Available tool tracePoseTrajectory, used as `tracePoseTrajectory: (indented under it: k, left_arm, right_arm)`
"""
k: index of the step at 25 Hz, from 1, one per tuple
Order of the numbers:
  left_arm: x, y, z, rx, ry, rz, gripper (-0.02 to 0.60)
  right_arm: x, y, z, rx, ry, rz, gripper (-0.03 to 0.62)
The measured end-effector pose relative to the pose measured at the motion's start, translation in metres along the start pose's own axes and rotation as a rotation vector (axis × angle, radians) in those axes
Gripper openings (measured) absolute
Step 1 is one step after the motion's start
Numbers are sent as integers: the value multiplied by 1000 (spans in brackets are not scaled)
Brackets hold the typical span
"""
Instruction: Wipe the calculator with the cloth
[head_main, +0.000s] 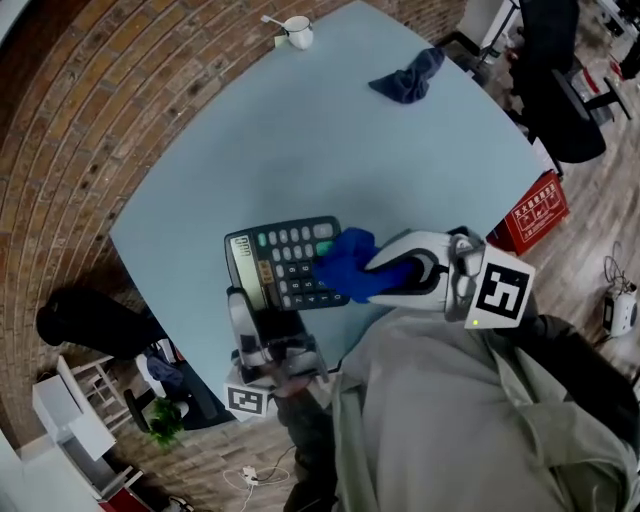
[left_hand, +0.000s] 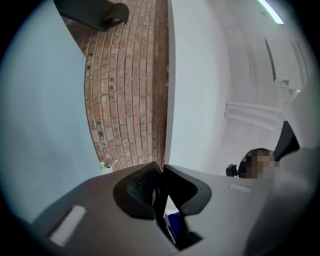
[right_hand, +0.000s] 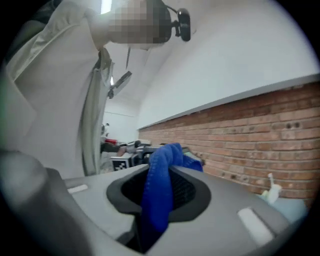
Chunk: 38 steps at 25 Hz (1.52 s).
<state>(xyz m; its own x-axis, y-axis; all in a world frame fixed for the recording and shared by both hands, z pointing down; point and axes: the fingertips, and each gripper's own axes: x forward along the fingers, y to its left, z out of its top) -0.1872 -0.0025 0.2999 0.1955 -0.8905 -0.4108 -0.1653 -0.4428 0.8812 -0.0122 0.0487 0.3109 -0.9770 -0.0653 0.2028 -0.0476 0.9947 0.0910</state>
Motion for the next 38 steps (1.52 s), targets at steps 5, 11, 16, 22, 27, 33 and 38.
tracePoseTrajectory:
  k: [5,11,16,22,27,33,38]
  left_arm:
    - [-4,6,4,-15,-75,47,41]
    - [5,-2,-7,-3,-72,29,41]
    - [-3,-2,6,37,-107,46,41]
    - [-8,2,8,19,-142,49,44]
    - [-6,-4,4,2,-143,17,44]
    - [-6,-8,11,-64,-123,-54,43]
    - [-7,2,-3,-86,-69,-33,43]
  right_arm:
    - [6,16,13,-34,-41,18,94]
    - [52,39,17,-253,-10,-70,92]
    - [68,33,19,-250,-29,-21,92]
    - [82,48,11,-279,1,-11,89]
    - [75,43,11,-308,0,-89,91]
    - [16,1,22,-263,-110,-271,91]
    - [-9,-49,21,-139,-162,-433,91]
